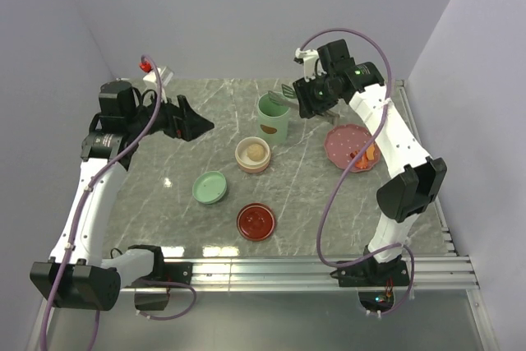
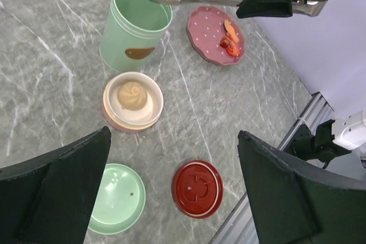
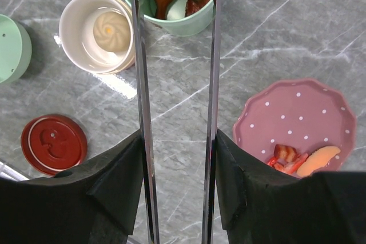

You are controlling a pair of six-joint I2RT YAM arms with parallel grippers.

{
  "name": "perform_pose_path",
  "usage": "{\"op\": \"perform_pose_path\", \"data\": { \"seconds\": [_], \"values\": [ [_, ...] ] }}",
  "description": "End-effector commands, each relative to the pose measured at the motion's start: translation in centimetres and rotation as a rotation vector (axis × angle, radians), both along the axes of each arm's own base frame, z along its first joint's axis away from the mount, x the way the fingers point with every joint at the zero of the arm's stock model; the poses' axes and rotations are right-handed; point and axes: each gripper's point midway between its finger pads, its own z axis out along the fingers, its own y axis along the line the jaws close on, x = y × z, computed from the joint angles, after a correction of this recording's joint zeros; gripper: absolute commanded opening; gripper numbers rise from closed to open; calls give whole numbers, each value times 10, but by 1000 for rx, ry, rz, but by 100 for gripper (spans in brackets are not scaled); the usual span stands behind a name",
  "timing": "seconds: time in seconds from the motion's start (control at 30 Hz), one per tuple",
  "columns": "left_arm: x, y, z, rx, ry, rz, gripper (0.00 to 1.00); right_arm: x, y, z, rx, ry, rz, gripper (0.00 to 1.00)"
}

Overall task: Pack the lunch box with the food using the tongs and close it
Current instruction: Place the food into the lunch box, then pick up the food using the clamp

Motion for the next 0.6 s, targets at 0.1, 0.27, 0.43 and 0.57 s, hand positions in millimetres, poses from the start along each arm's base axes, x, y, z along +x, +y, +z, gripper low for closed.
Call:
{"op": "perform_pose_path", "data": {
  "seconds": [0.1,0.27,0.43,0.57],
  "values": [
    [-1,2,22,20,-77,-15,99,-9,-13,53,27,-147,-25,55],
    [-2,3,26,30,-91,-13,100,-35,-69,45,-16,-119,-120,53],
    [-7,2,27,31,-101,-28,99,-65,-135,13,-62,-8,-215,52],
    [-9,0,26,25,-101,-41,100,-89,-190,-15,-148,65,-264,53]
  ]
}}
